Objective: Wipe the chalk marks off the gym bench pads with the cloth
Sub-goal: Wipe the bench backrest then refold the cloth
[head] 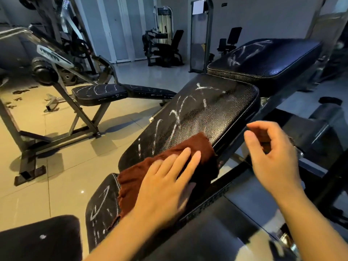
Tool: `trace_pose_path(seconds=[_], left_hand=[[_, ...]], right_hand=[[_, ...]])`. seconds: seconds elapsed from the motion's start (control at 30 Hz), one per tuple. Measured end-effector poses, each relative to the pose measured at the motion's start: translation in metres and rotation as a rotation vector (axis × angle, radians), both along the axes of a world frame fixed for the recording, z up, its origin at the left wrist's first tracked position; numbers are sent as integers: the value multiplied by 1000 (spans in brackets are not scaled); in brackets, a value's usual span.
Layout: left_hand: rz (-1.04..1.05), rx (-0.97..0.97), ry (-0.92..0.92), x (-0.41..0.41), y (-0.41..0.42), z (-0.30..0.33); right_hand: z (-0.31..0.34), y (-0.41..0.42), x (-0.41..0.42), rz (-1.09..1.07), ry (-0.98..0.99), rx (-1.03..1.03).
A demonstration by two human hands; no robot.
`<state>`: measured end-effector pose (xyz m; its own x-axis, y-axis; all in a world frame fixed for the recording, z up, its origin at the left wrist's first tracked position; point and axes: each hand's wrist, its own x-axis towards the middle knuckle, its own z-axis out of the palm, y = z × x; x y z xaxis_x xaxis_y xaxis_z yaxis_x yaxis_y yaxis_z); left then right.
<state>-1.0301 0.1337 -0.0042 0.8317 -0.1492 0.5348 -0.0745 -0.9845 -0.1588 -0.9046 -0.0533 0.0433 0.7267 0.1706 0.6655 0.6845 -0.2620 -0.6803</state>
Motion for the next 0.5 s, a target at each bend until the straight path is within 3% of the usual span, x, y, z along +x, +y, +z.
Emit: trace_pose_path(seconds=[0.1, 0.23, 0.33, 0.5], left_hand=[[-55, -58, -11, 36, -6, 11], [75, -320, -34, 91, -40, 47], [139, -395, -27, 115, -51, 69], [142, -436, 7, 39, -28, 21]], right_hand=[[-6, -13, 3, -34, 38, 20], [-18, -20, 12, -58, 145, 52], [-14, -23, 18, -86, 191, 156], [-23, -32, 22, -46, 78, -2]])
